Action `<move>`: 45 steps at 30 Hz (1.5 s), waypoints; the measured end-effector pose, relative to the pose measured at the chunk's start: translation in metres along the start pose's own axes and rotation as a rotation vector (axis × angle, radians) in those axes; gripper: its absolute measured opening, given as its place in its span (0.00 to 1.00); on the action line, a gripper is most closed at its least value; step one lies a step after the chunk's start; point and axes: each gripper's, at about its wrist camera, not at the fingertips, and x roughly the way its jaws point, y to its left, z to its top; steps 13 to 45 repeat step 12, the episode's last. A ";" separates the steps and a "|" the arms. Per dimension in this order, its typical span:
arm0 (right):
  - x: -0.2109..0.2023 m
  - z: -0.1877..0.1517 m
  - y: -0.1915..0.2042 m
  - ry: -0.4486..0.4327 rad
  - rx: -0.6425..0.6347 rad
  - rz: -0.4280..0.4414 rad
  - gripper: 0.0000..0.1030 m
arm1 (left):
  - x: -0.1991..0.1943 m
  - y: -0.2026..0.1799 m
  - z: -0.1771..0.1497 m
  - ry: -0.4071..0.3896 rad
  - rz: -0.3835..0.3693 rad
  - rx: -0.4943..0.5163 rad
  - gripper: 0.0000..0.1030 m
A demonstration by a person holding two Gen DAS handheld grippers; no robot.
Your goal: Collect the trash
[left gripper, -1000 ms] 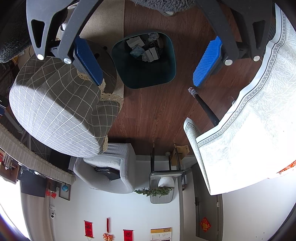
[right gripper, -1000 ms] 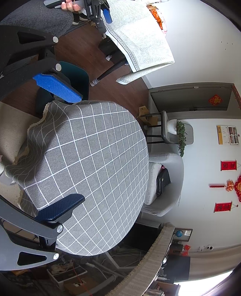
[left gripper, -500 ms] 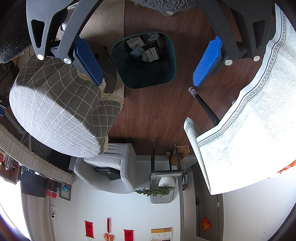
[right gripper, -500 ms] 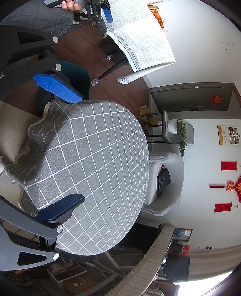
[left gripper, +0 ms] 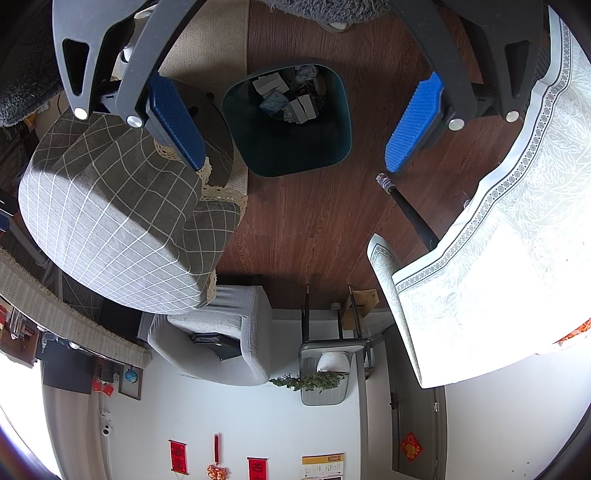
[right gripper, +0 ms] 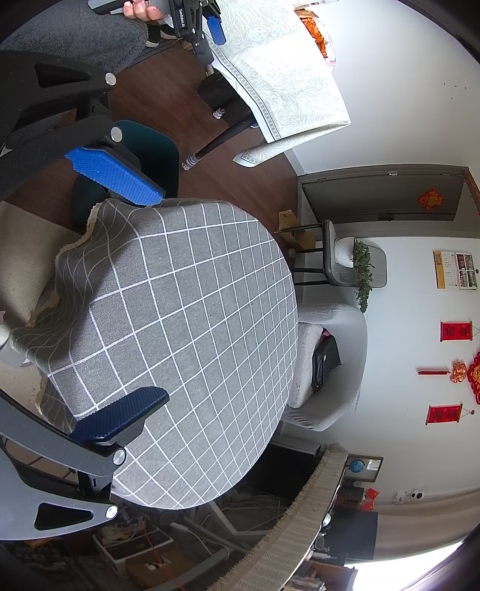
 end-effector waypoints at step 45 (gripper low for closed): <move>-0.001 0.001 -0.002 -0.001 0.000 0.000 0.97 | 0.002 0.002 -0.001 0.006 0.011 0.006 0.97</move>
